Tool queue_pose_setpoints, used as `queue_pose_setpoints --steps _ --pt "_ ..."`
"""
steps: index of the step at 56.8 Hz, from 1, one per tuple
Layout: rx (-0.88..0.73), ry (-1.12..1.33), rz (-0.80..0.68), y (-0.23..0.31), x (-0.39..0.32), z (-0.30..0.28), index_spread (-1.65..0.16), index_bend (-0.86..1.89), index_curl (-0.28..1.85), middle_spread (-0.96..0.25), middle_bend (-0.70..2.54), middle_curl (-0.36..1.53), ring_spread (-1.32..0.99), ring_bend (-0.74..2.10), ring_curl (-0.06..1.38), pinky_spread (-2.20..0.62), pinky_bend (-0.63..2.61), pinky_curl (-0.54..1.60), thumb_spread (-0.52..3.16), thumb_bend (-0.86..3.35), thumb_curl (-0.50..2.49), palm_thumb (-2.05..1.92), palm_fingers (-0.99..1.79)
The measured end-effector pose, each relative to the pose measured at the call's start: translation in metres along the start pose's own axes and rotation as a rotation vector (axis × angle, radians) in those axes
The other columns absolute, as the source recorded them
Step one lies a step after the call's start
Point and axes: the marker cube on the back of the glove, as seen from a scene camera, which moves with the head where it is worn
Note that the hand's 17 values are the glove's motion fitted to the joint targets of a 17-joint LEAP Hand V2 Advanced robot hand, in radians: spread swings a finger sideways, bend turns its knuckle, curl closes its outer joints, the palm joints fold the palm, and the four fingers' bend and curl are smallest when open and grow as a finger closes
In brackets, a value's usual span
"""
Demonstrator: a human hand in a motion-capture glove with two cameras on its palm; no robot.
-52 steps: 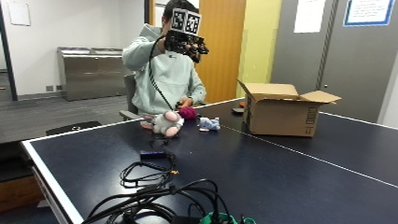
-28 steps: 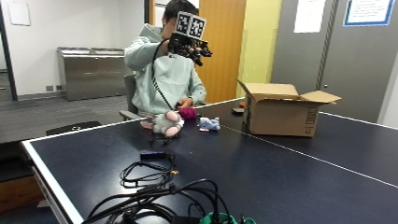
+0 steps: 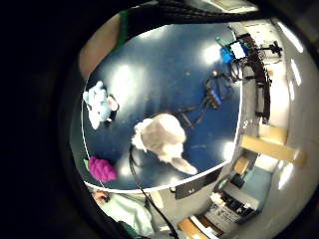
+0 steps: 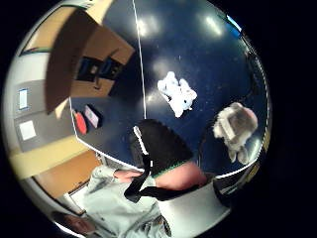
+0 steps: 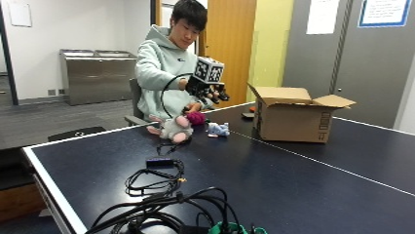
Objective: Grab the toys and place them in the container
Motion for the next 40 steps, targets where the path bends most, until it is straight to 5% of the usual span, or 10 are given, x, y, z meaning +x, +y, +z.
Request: queue_pose_setpoints --steps 19,40 --pt "-0.116 0.05 0.023 -0.014 -0.036 0.093 -0.21 0.19 0.22 0.01 0.08 0.16 0.01 0.12 0.14 0.04 0.8 0.33 1.22 -0.03 0.24 -0.03 -0.29" --pt "-0.115 0.163 -0.096 -0.009 -0.053 0.1 -0.25 0.98 0.53 -0.07 0.31 0.22 -0.01 0.09 0.05 0.04 0.57 0.28 1.39 0.2 0.4 0.44 0.06"
